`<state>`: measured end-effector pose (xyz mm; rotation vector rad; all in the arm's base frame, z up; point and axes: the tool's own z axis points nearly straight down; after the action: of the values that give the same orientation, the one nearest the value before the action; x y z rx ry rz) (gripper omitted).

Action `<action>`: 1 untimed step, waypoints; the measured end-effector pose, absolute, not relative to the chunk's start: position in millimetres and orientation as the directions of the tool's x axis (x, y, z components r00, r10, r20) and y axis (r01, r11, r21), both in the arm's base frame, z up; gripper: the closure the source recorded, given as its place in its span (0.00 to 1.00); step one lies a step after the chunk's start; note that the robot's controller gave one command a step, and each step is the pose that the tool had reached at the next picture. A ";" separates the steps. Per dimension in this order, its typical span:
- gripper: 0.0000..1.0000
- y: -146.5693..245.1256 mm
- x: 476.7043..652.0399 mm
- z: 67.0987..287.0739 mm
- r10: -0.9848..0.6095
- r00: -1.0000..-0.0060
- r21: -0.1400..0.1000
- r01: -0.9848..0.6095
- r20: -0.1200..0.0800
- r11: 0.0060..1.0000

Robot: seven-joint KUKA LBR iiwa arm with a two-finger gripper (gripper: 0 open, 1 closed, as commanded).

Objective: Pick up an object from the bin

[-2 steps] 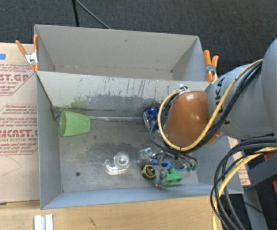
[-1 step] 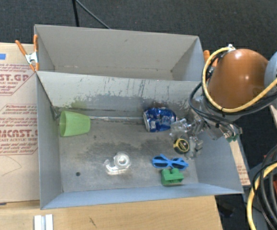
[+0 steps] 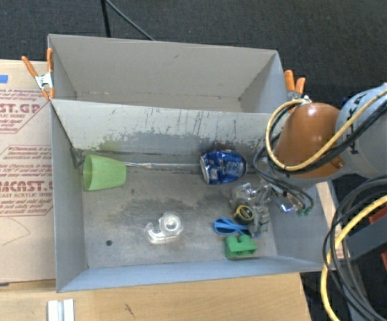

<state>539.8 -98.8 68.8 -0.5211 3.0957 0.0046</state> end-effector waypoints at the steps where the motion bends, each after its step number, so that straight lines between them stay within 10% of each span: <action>1: 1.00 -53.9 557.1 72.0 -0.335 -0.942 -0.003 -0.335 -0.004 0.942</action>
Offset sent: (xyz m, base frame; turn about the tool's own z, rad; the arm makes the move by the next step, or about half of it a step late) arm 0.0150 0.0434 0.0012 -0.0048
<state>557.1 -53.9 72.0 -0.5326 3.0912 -0.0029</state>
